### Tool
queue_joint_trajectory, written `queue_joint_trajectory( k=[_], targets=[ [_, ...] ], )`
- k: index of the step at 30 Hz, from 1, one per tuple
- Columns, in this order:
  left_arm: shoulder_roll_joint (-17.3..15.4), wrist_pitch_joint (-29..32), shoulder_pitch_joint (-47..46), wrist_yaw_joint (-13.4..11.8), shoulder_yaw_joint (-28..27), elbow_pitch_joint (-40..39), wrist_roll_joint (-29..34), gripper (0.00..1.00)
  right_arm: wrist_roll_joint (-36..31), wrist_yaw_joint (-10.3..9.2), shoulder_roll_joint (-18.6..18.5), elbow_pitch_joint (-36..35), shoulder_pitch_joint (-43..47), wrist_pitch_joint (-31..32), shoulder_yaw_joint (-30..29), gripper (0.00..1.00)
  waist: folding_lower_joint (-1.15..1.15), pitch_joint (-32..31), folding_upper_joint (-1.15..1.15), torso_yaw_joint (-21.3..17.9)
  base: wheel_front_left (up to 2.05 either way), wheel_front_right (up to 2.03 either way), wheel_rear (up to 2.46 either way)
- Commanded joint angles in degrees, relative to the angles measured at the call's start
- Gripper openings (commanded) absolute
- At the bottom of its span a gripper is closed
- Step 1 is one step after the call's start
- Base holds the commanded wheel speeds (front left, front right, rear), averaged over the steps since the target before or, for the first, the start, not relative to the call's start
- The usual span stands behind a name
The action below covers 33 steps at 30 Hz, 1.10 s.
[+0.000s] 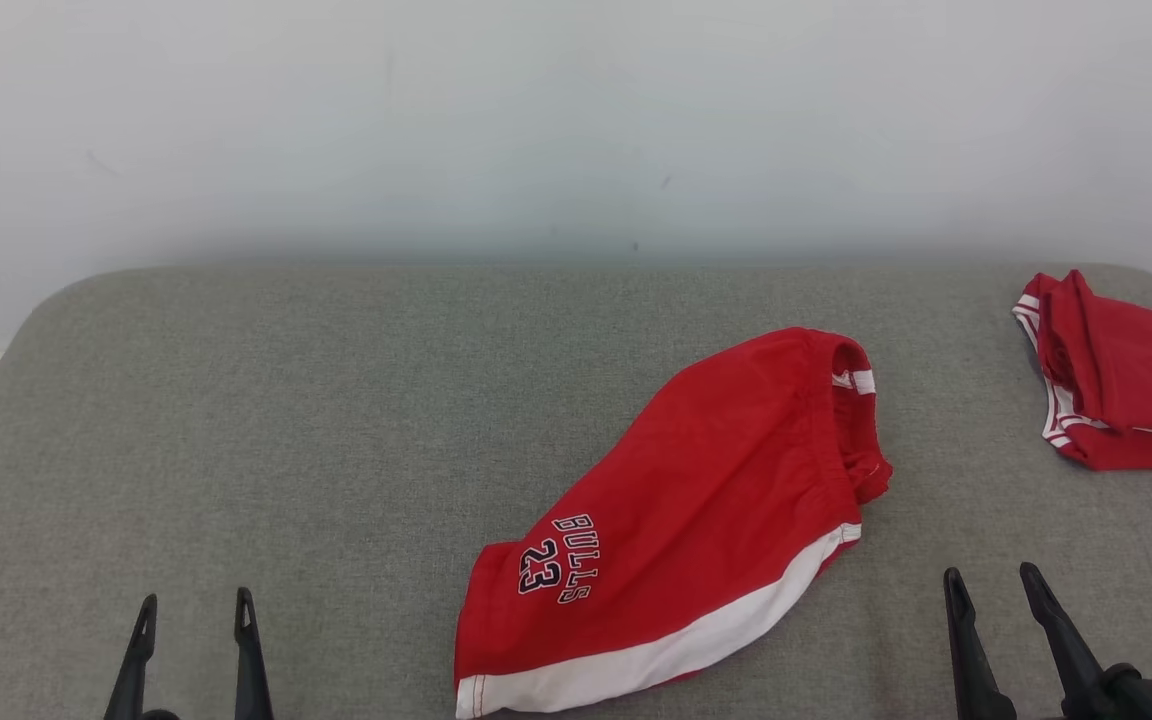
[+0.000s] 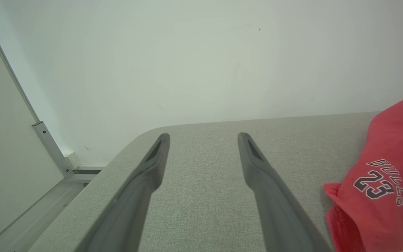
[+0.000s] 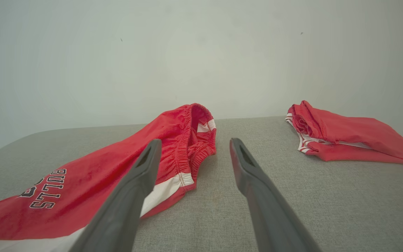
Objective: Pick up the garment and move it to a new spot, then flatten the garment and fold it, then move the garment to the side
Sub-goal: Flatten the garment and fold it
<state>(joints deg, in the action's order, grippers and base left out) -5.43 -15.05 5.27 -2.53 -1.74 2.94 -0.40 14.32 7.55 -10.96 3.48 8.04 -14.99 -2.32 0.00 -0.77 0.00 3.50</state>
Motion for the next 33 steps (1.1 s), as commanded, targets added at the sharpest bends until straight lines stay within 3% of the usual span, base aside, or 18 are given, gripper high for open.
queue_joint_trajectory(
  k=[1, 9, 13, 23, 33],
  targets=[
    [-0.32, -0.16, 0.93, -0.38, -0.31, -0.19, 0.01, 1.0, -0.38, -0.16, -0.28, 0.43, 0.55, -0.26, 0.32, 1.0, 0.0, -0.12, 0.0, 0.08, 0.0, 0.0, 0.0],
    [-0.68, -0.16, 1.91, -0.91, -0.89, -0.36, -0.39, 1.0, 0.04, -0.17, -0.97, 1.21, 1.0, -0.26, 0.41, 1.0, 0.0, -0.47, 0.0, 0.25, 0.0, 0.0, 0.0],
    [-0.65, -0.16, 2.44, 2.04, 1.18, 0.69, -1.35, 1.0, 0.36, -0.17, -1.61, 2.3, 0.72, -0.26, 1.58, 1.0, 0.0, -0.4, 0.0, 0.3, 0.0, 0.0, 0.0],
    [-0.5, -0.16, 0.35, 8.17, 9.64, 8.34, -0.94, 1.0, 3.2, -0.17, -7.58, 12.13, -5.98, -0.26, 8.07, 1.0, 0.0, 1.21, 0.0, 0.81, 0.0, 0.0, 0.0],
    [0.54, -0.16, -3.98, 9.72, 16.89, 17.55, -2.97, 1.0, 6.38, -0.17, -12.85, 22.13, -16.24, -0.25, 16.2, 1.0, 0.0, 4.83, 0.0, 1.08, 0.0, 0.0, 0.0]
  ],
)
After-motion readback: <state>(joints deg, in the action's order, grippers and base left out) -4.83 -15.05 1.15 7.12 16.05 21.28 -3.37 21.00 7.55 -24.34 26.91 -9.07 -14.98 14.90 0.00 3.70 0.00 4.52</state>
